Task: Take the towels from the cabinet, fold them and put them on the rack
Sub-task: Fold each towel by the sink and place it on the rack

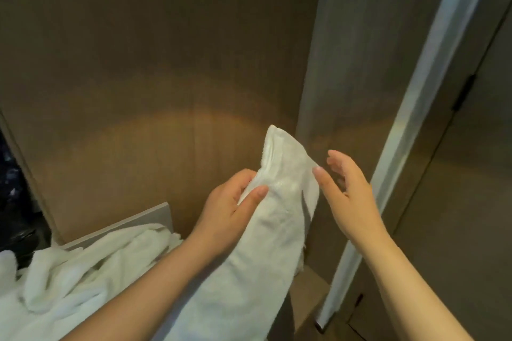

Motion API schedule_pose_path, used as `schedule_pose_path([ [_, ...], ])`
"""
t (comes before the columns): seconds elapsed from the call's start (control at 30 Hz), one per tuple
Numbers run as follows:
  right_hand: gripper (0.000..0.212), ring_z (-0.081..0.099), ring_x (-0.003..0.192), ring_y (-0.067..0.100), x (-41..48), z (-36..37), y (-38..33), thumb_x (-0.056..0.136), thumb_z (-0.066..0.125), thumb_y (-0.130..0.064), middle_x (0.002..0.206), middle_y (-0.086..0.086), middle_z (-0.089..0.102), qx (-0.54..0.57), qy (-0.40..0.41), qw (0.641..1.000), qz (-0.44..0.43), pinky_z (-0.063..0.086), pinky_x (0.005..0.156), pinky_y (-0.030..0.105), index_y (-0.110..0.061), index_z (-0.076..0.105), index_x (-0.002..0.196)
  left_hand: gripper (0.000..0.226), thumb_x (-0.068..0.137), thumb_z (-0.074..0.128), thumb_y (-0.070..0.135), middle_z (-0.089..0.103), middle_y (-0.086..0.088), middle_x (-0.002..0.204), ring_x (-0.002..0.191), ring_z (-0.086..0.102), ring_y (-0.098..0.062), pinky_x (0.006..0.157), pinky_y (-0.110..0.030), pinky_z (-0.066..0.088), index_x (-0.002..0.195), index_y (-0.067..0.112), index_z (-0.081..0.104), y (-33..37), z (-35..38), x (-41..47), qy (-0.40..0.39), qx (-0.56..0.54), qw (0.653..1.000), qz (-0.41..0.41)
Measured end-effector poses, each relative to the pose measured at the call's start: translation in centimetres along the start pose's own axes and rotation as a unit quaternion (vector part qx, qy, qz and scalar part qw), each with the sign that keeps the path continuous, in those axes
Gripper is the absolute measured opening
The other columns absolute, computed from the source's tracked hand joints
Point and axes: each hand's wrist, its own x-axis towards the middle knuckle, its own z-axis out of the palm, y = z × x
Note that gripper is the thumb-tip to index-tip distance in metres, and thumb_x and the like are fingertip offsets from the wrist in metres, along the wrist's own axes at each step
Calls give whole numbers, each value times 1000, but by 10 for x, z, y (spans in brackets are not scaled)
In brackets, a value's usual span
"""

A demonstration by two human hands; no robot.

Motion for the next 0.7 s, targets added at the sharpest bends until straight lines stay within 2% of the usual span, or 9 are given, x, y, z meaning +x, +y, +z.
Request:
schedule_pose_path([
  [0.1,77,45,124,5,-16,-29,30,78,41,-75,145,-12,46,48,-8,990,135,39,101,28,-34,42,143,18,92,53,47,63,32,85,82,62,9,63,-2,42,97,31,62,23,24,19,-5,-39,999,30],
  [0.17,67,51,124,11,-24,-39,42,80,38,-75,133,-10,58,135,-65,963,223,39,108,36,-35,54,132,11,94,53,39,63,31,83,80,61,8,63,-3,42,93,31,61,34,38,30,-11,-42,997,56],
  [0.23,54,58,119,13,-30,-46,47,87,38,-70,121,-9,68,190,-95,944,252,41,108,38,-35,63,120,8,94,51,34,62,32,83,79,61,9,64,-3,42,91,32,59,45,49,39,-18,-42,996,80],
  [0.27,50,64,112,14,-31,-50,48,91,41,-66,114,-8,71,201,-74,944,251,46,103,38,-31,67,117,8,94,51,34,62,33,83,80,60,10,65,-2,42,91,32,59,49,54,43,-23,-42,995,90],
  [0.33,37,71,89,12,-30,-62,46,95,50,-52,94,-8,76,202,5,954,222,56,79,30,-23,72,101,11,93,50,36,62,33,85,81,60,10,65,-2,42,93,30,60,54,61,51,-26,-44,993,104],
  [0.4,23,72,75,10,-28,-76,43,96,57,-39,83,-8,75,203,81,958,184,53,59,19,-21,71,91,13,94,51,34,63,29,86,80,60,8,64,-3,43,94,26,61,58,67,60,-13,-45,993,112],
  [0.53,12,70,71,6,-18,-112,34,93,63,-29,83,-7,75,188,180,960,99,51,53,15,-19,71,92,13,97,53,27,62,20,75,72,59,5,59,-4,42,88,21,61,71,85,84,3,-54,991,122],
  [0.6,14,69,70,12,-10,-135,27,92,65,-29,81,-3,73,156,217,961,64,54,54,19,-17,70,88,15,97,53,25,59,15,71,68,56,5,58,-5,41,84,21,60,85,97,97,12,-49,988,149],
  [0.7,22,62,65,18,9,-174,20,92,66,-30,78,7,69,110,256,960,16,48,53,22,-10,68,84,15,97,52,26,58,12,74,67,56,5,57,-5,40,85,21,58,112,115,122,17,-56,981,184],
])
